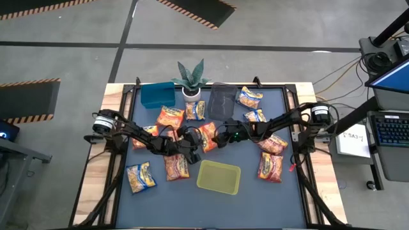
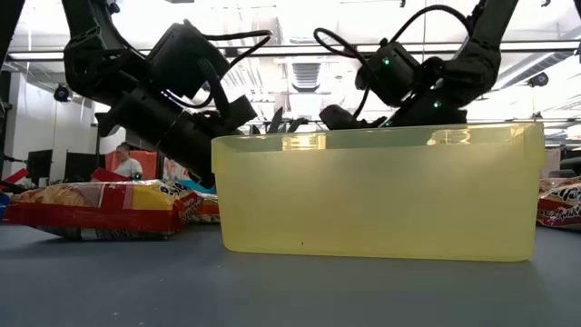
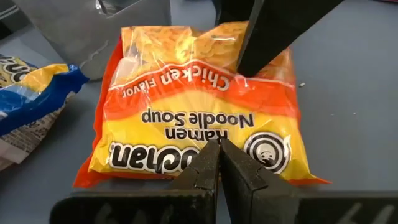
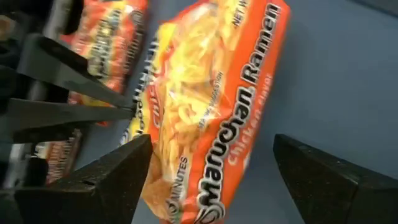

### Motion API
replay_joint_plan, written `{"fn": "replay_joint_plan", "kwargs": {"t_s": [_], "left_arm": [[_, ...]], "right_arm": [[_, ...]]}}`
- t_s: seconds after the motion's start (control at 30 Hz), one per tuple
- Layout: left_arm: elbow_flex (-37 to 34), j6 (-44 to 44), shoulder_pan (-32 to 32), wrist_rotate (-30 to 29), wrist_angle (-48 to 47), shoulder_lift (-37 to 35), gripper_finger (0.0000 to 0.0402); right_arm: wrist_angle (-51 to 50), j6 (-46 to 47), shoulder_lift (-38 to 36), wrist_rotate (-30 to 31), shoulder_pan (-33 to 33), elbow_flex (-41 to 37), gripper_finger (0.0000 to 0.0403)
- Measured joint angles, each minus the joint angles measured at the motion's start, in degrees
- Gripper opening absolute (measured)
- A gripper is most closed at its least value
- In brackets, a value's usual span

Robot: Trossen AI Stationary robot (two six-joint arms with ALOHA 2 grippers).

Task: Sort Maruchan noodles
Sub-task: Put the orange bag into the black bin

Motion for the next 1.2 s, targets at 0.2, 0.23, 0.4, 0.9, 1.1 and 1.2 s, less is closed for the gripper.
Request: {"fn": "replay_joint_plan", "kwargs": {"t_s": [0.2,0.23,0.4,0.9,1.1,1.2], "left_arm": [[0.05,0.03,0.0,-0.08,0.43,0.08,0.0],[0.03,0.05,0.0,-0.09,0.6,0.09,0.0],[-0.02,0.05,-0.03,-0.02,1.32,0.11,0.0],[-0.65,5.34,-2.67,1.07,-1.88,-7.04,0.0],[-1.56,12.95,-3.87,0.45,-6.42,-17.79,0.0],[-2.31,19.35,-4.77,0.46,-6.29,-23.83,0.0]], "right_arm": [[9.18,-0.63,2.79,-4.25,-0.04,-0.07,0.0325],[9.72,-0.6,3.15,-4.22,-0.04,-0.07,0.0325],[10.11,-0.65,3.38,-4.04,-0.04,-0.07,0.0302],[10.47,-1.38,2.34,-4.34,-0.02,0.04,0.0115],[10.41,-2.99,0.48,-4.33,0.0,0.02,0.0114],[10.19,-3.46,-0.38,-4.29,0.15,0.02,0.0112]]}}
